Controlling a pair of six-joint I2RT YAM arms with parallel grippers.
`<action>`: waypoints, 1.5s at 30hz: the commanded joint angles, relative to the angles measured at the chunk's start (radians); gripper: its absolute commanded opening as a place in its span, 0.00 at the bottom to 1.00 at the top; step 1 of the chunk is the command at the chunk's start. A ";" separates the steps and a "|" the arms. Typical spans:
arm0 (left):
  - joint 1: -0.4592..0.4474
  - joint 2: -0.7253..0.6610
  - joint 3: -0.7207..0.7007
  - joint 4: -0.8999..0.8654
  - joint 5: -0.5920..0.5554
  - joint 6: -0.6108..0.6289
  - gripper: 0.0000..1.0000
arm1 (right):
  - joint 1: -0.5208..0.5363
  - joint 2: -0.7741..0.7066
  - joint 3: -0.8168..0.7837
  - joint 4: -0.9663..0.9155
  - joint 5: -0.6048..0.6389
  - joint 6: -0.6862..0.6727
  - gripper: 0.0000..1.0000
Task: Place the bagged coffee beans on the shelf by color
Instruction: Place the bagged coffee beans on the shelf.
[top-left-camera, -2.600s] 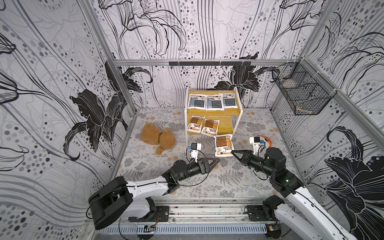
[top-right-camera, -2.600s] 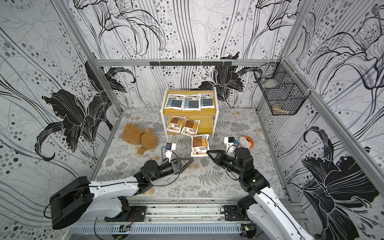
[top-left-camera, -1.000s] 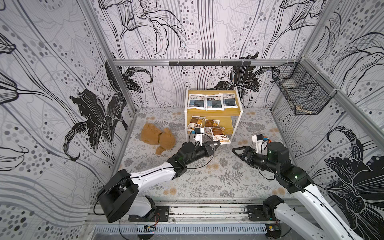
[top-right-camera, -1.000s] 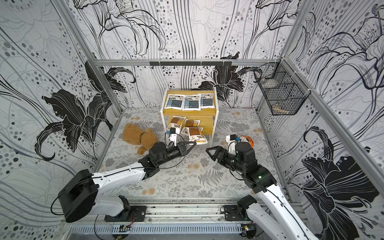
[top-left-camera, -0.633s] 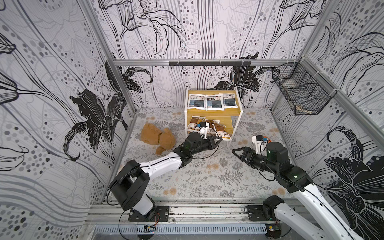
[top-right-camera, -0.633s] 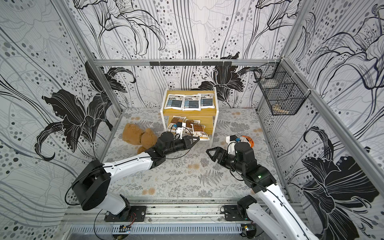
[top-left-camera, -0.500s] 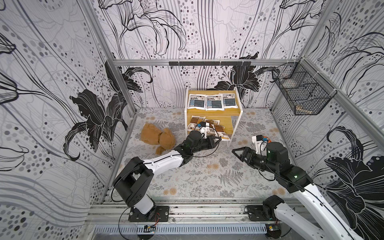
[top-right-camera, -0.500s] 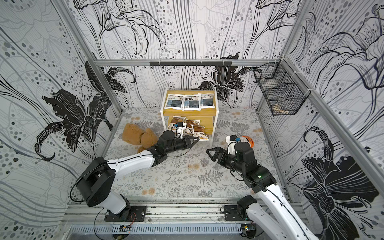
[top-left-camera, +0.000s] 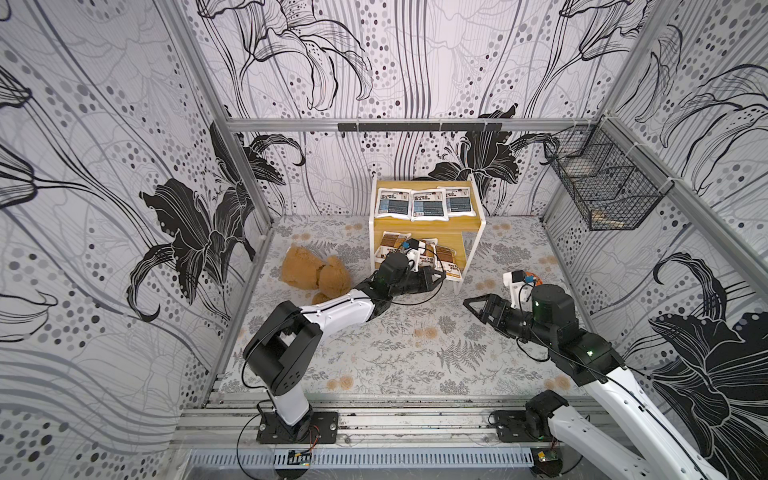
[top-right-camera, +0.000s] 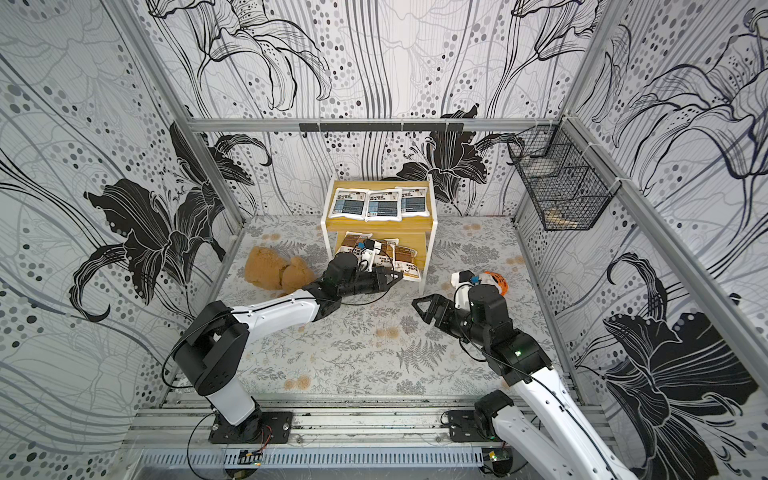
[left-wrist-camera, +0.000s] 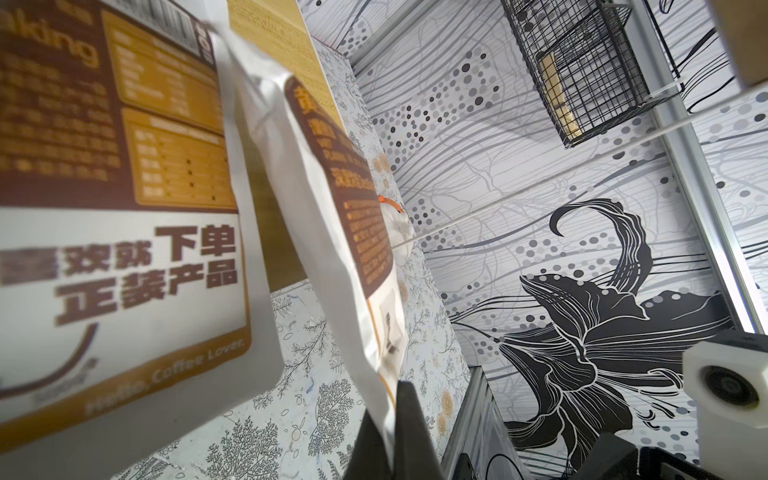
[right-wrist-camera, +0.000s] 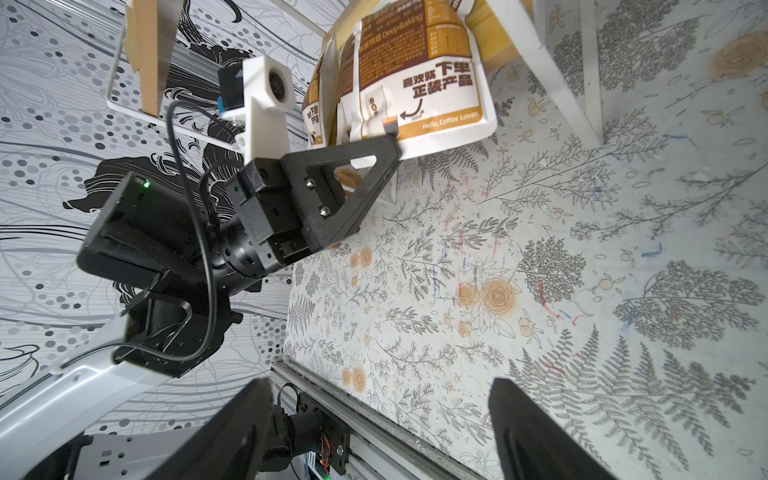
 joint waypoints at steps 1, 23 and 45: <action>0.019 0.025 0.051 -0.005 0.019 0.031 0.00 | 0.005 -0.005 -0.015 0.024 0.009 0.013 0.87; 0.063 0.172 0.291 -0.149 0.066 0.066 0.00 | 0.004 -0.007 -0.017 0.023 0.014 0.018 0.88; 0.065 0.130 0.380 -0.351 -0.014 0.181 0.45 | 0.004 -0.044 -0.029 0.026 0.015 0.040 0.89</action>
